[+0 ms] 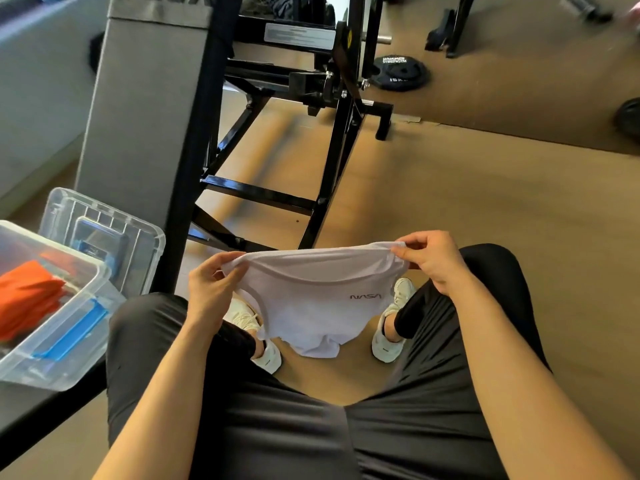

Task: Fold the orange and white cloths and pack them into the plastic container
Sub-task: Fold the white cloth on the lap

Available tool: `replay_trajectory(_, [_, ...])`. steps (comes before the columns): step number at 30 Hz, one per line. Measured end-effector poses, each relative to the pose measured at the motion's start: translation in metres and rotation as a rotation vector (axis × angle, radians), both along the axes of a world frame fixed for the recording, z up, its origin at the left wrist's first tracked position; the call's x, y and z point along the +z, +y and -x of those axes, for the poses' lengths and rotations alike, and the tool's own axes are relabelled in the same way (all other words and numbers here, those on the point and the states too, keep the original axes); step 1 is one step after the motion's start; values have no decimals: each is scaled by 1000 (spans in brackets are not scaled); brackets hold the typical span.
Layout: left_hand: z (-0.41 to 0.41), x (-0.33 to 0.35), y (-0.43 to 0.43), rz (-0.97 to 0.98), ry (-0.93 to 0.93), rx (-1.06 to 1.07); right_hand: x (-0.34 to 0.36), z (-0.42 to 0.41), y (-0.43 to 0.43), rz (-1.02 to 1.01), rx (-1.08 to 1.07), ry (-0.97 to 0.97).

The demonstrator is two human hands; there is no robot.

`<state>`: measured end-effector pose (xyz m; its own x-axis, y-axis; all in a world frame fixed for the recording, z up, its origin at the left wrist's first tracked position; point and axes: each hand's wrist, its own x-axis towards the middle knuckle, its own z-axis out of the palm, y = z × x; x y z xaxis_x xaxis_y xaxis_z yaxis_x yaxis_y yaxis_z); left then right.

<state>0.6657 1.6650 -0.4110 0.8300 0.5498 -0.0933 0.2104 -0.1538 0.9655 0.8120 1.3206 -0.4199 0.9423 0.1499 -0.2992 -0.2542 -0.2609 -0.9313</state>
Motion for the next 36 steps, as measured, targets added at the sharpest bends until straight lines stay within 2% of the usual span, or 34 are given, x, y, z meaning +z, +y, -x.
replay_trajectory(5, [0,-5,8,-47,56,62,2,0,3,-15,-33,-36])
replay_trajectory(9, [0,-6,4,-228,140,96,8,1,11,-121,-31,-46])
replay_trajectory(13, [-2,-10,5,-362,207,60,9,3,15,-122,29,-112])
replay_trajectory(17, [-7,-10,14,-324,147,72,17,5,18,-103,239,-118])
replay_trajectory(21, [-24,13,28,-295,69,49,41,-6,24,121,329,-216])
replay_trajectory(26, [-55,60,42,-319,-4,-34,88,-33,43,264,220,-484])
replay_trajectory(31, [-67,108,56,-323,-193,81,139,-59,64,97,-55,-693])
replay_trajectory(33, [-70,117,61,-272,-209,112,143,-67,70,104,-56,-704])
replay_trajectory(36, [-68,117,66,-189,-114,37,138,-77,76,109,18,-611])
